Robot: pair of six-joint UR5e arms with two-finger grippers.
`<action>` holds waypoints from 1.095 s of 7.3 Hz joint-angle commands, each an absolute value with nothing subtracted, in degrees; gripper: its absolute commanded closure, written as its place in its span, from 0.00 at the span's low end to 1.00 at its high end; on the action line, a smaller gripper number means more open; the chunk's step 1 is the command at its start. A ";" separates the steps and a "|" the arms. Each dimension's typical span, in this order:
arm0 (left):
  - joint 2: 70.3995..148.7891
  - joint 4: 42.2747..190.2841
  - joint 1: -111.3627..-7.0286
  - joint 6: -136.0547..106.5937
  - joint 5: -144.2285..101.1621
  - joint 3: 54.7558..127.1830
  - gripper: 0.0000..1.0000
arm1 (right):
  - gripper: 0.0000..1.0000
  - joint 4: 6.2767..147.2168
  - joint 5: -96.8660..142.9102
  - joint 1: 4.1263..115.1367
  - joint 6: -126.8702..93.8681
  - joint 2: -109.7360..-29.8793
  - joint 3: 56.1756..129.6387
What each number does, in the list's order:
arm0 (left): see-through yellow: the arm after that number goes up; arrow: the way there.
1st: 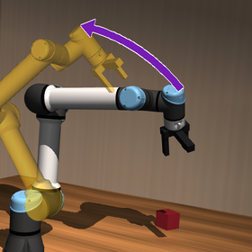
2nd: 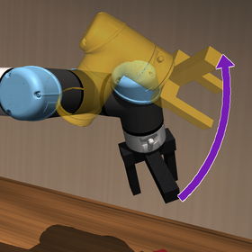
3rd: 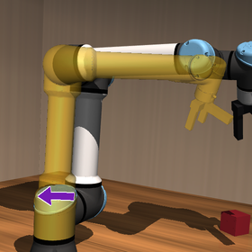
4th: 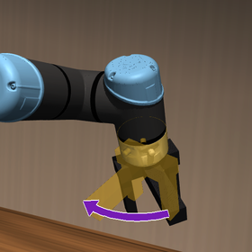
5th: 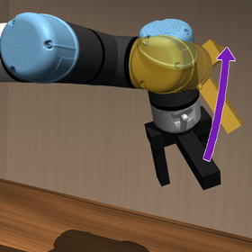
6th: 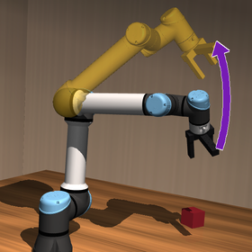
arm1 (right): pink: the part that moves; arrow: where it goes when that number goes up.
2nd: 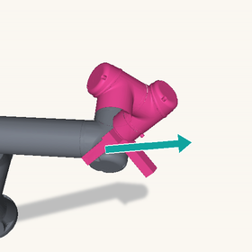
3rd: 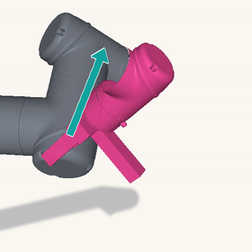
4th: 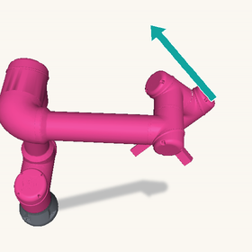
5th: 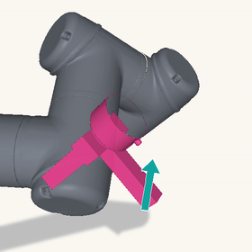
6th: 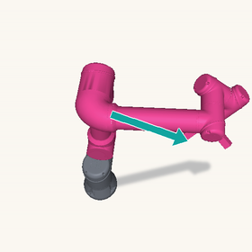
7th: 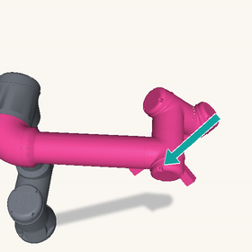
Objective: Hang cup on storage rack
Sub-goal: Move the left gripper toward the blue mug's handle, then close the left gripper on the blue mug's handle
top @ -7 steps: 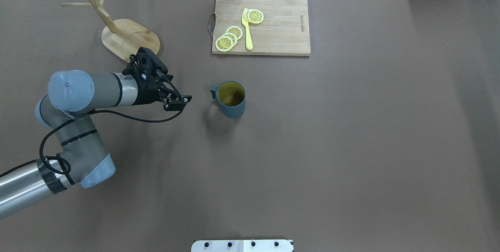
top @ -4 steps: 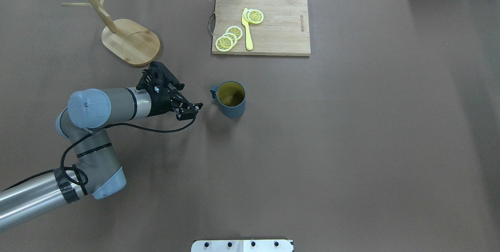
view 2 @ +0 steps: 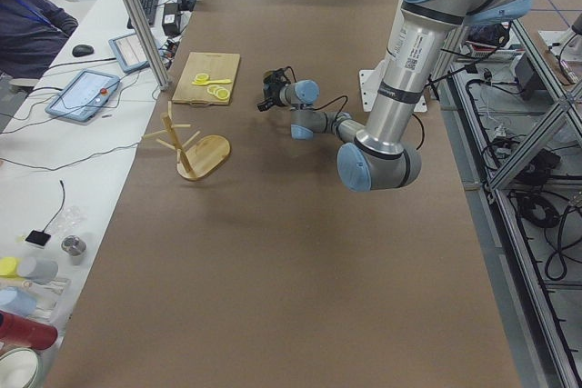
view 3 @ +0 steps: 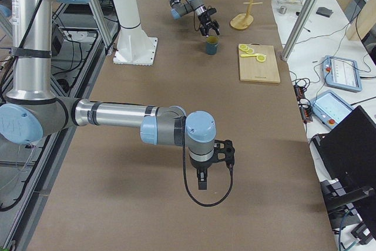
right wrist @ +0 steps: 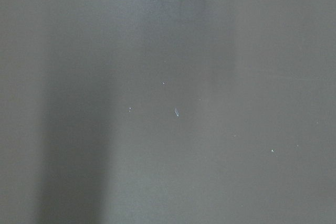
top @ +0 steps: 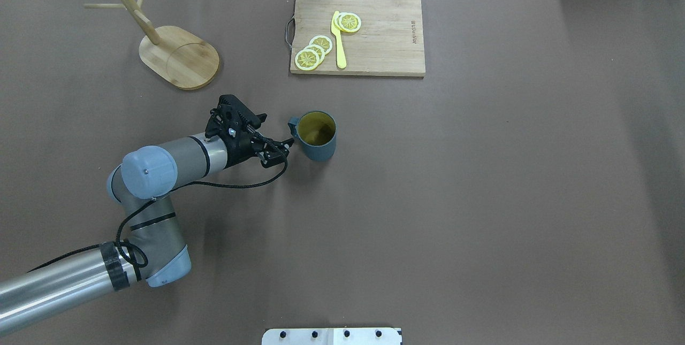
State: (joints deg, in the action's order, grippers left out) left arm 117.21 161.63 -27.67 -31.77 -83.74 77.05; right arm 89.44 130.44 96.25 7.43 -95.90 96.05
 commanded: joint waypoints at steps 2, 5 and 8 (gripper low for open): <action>119.60 161.28 -27.33 -31.55 -82.71 74.98 0.20 | 0.00 89.47 131.13 96.24 7.29 -95.63 95.98; 120.50 161.19 -27.33 -31.29 -82.71 73.65 0.26 | 0.00 89.30 132.63 96.24 5.45 -95.45 96.06; 120.67 161.19 -27.42 -31.38 -82.88 73.65 0.29 | 0.00 89.30 132.80 96.24 5.45 -95.27 95.98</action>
